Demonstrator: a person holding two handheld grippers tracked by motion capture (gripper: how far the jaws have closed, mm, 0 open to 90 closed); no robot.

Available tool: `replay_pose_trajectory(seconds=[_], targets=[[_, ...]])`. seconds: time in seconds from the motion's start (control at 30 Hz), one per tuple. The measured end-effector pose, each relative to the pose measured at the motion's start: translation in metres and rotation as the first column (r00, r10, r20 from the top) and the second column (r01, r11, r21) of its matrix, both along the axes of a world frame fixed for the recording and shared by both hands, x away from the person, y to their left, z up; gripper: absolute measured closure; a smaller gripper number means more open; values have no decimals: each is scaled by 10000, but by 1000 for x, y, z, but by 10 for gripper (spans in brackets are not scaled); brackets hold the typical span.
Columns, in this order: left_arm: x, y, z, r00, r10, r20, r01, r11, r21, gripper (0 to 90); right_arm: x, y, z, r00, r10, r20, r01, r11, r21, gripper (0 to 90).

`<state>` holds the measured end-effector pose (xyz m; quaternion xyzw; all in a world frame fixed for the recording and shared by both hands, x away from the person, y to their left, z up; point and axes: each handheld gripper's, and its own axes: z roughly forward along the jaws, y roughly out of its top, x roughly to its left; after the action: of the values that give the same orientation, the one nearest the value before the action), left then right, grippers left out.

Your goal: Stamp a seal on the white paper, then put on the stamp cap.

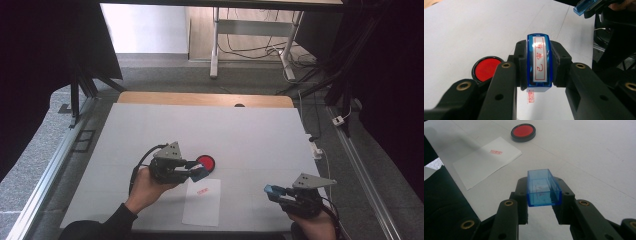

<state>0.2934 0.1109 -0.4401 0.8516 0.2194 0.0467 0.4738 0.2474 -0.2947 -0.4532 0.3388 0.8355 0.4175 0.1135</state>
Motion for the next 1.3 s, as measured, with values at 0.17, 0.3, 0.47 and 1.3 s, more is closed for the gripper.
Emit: replay_pose_trajectory(seconds=[0.17,0.3,0.47,1.3], targets=[[0,1,1,10000,-16,48,16,10000,-55,700,0,0,1,10000,-5,6,5,10000,67,690],[0,2,2,10000,-11,92,12,10000,-72,700,0,0,2,10000,22,27,-22,10000,69,690],[0,3,4,9999,-90,92,92,9998,-173,700,0,4,6,9995,286,123,-289,9993,237,691],[1,6,9,9954,-916,276,925,9951,-355,701,14,56,10,9589,2827,231,-2837,9555,809,692]])
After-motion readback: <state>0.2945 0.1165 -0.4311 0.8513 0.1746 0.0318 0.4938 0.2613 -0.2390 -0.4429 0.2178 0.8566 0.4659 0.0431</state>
